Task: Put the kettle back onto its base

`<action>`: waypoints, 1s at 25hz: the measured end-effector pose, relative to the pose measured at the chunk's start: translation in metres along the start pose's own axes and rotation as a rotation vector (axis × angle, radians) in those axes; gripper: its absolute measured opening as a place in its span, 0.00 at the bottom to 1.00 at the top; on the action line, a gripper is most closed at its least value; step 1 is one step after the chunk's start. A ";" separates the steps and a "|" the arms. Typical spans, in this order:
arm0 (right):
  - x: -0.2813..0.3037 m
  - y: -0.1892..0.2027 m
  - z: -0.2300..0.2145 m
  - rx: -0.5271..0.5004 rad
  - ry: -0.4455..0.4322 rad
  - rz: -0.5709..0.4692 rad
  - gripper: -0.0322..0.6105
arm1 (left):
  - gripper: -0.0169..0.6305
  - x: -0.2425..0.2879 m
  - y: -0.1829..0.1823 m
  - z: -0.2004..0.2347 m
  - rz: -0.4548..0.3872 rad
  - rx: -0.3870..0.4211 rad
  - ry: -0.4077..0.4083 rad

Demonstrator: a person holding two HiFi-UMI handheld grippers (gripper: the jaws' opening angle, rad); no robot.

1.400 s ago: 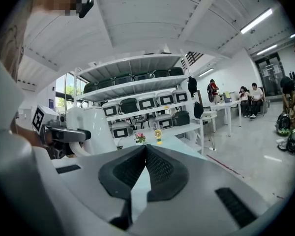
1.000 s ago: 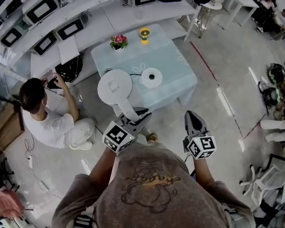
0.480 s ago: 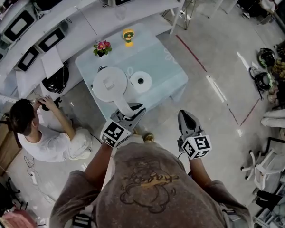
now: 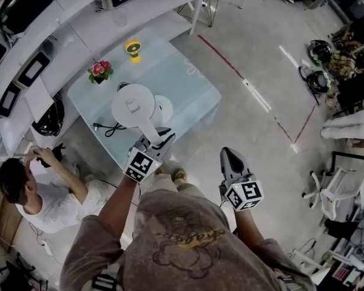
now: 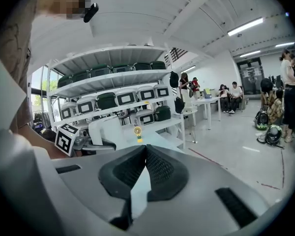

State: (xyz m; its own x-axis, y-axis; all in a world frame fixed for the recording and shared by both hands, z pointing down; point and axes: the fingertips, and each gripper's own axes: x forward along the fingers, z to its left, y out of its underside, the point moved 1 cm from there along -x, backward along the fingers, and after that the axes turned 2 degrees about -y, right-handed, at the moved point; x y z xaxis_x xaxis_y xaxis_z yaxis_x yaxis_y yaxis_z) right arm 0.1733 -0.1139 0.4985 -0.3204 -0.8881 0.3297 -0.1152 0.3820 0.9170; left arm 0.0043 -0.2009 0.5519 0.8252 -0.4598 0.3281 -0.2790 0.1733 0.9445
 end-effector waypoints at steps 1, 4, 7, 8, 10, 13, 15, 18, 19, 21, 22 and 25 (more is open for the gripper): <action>-0.001 0.002 -0.004 0.003 0.012 0.005 0.05 | 0.15 0.006 0.004 0.003 0.003 -0.003 0.006; -0.005 0.006 -0.014 0.006 0.050 0.025 0.05 | 0.15 0.023 0.012 0.009 0.008 -0.011 0.028; -0.009 0.011 -0.021 0.010 0.081 0.043 0.05 | 0.15 0.036 0.019 0.011 0.010 -0.006 0.046; -0.009 0.013 -0.023 0.013 0.090 0.047 0.05 | 0.15 0.040 0.021 0.012 0.011 -0.001 0.051; -0.012 0.016 -0.027 0.018 0.106 0.055 0.05 | 0.15 0.048 0.023 0.013 0.012 0.010 0.060; -0.016 0.019 -0.031 0.024 0.124 0.065 0.05 | 0.15 0.058 0.027 0.014 0.015 0.021 0.072; -0.017 0.022 -0.033 0.027 0.133 0.070 0.05 | 0.15 0.064 0.030 0.016 0.018 0.023 0.079; -0.018 0.027 -0.034 0.033 0.145 0.077 0.05 | 0.15 0.070 0.033 0.019 0.016 0.017 0.088; -0.019 0.028 -0.035 0.035 0.150 0.079 0.05 | 0.15 0.072 0.034 0.019 0.016 0.016 0.090; -0.020 0.030 -0.037 0.039 0.157 0.083 0.05 | 0.15 0.075 0.036 0.018 0.017 0.017 0.096; -0.021 0.031 -0.038 0.040 0.160 0.085 0.05 | 0.15 0.077 0.037 0.018 0.018 0.019 0.099; -0.023 0.033 -0.040 0.045 0.168 0.090 0.05 | 0.15 0.080 0.039 0.016 0.020 0.027 0.107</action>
State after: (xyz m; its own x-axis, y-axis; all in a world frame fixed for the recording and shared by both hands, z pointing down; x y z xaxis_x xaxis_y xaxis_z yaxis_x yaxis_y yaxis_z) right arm 0.2140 -0.0912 0.5304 -0.1701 -0.8787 0.4460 -0.1365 0.4693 0.8724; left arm 0.0514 -0.2453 0.6148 0.8669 -0.3604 0.3445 -0.3078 0.1567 0.9385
